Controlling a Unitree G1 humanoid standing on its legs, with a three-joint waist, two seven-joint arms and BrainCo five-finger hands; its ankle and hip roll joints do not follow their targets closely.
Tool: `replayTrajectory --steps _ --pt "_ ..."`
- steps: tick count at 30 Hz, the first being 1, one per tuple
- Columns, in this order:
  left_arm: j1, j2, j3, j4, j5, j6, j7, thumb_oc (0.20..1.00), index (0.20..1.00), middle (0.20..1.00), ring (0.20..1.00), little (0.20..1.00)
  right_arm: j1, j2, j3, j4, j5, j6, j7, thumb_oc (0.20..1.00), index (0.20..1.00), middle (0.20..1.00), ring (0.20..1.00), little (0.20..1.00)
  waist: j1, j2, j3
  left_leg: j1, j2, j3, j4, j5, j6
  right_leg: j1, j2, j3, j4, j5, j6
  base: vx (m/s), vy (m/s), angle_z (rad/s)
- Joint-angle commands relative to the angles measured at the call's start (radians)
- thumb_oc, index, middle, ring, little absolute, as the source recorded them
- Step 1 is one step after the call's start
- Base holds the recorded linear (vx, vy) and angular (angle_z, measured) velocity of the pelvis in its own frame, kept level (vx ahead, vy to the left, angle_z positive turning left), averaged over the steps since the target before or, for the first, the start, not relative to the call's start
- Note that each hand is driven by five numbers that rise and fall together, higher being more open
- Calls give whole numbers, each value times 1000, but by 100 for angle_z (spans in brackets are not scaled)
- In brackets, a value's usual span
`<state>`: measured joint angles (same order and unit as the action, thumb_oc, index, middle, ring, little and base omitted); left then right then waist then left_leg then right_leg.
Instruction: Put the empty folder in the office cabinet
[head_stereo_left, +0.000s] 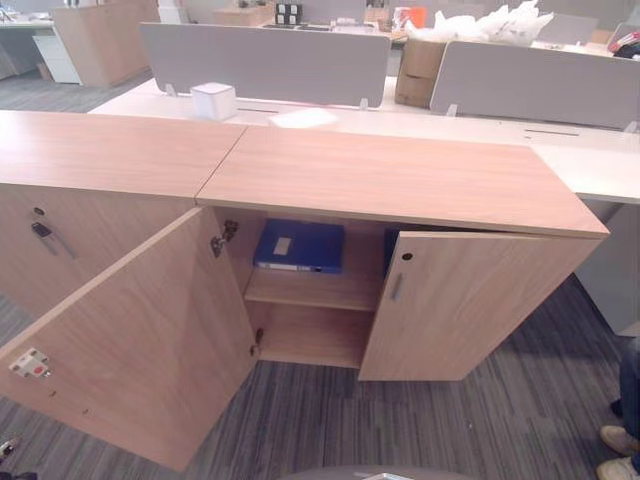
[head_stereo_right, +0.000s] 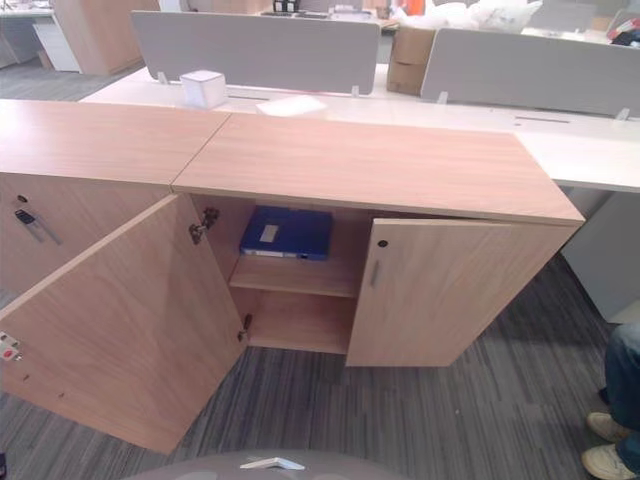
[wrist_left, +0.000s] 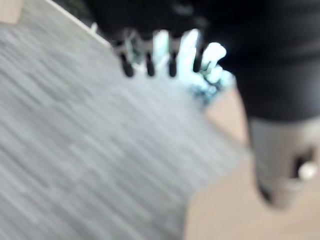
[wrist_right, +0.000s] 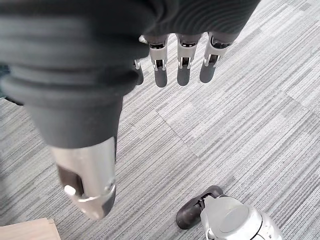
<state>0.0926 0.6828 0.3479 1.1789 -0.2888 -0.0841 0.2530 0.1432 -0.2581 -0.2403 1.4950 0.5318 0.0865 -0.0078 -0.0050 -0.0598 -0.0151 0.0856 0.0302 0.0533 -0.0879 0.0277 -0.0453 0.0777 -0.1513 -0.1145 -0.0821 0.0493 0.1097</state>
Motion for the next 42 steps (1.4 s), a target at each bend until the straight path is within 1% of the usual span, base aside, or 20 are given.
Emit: replayTrajectory --steps 1,7,13,14,23,28,35,38,39,42 --pt "-47 19 26 -44 16 -56 29 1000 1000 1000 1000 1000 -43 -19 12 51 14 -16 -1 1000 1000 1000 1000 1000 -6 27 30 12 5 -3 1 -83 8 -26 -49 42 34 -23 73 0 0 0" --pt "-56 -36 9 -199 -23 -88 45 1000 1000 1000 1000 1000 -43 -12 16 44 1 -18 5 1000 1000 1000 1000 1000 -10 20 31 12 7 3 1 -84 9 -26 -50 47 33 -20 74 0 0 0" --pt "-34 -101 20 -390 -72 -115 45 1000 1000 1000 1000 1000 -39 -3 16 31 -21 -15 10 1000 1000 1000 1000 1000 -12 15 32 14 6 6 1 -88 11 -26 -51 55 29 -15 74 0 0 0" --pt "-25 -121 21 -447 -84 -120 39 1000 1000 1000 1000 1000 -40 -1 13 28 -29 -13 13 1000 1000 1000 1000 1000 -12 13 33 16 5 9 1 -90 13 -27 -52 57 28 -13 75 -19 6 -7" --pt "11 -206 13 -652 -110 -118 5 1000 1000 1000 1000 1000 -40 4 7 28 -62 0 23 1000 1000 1000 1000 1000 -12 11 31 29 2 17 1 -96 19 -19 -54 63 27 -14 75 -4 2 -4" --pt "22 -230 6 -701 -115 -112 -3 1000 1000 1000 1000 1000 -39 5 7 24 -66 2 26 1000 1000 1000 1000 1000 -13 10 31 31 2 17 1 -96 20 -16 -54 65 28 -14 74 0 0 0" --pt "30 -309 -75 -848 -137 -105 -54 1000 1000 1000 1000 1000 -44 14 15 23 -73 3 27 1000 1000 1000 1000 1000 -17 8 33 34 2 18 1 -98 24 -14 -56 69 27 -12 72 0 0 0" --pt "40 -353 -135 -912 -160 -93 -90 1000 1000 1000 1000 1000 -47 21 23 21 -72 3 27 1000 1000 1000 1000 1000 -20 8 38 35 1 18 1 -100 26 -15 -55 73 29 -13 71 0 0 0" --pt "40 -354 -135 -914 -159 -92 -90 1000 1000 1000 1000 1000 -47 21 23 21 -72 3 27 1000 1000 1000 1000 1000 -19 8 38 35 1 18 1 -100 26 -14 -55 74 29 -13 71 0 0 0" --pt "46 -380 -200 -974 -170 -84 -126 1000 1000 1000 1000 1000 -49 28 33 20 -70 4 24 1000 1000 1000 1000 1000 -22 7 41 35 1 18 1 -101 28 -15 -53 78 30 -13 69 -3 -6 5"
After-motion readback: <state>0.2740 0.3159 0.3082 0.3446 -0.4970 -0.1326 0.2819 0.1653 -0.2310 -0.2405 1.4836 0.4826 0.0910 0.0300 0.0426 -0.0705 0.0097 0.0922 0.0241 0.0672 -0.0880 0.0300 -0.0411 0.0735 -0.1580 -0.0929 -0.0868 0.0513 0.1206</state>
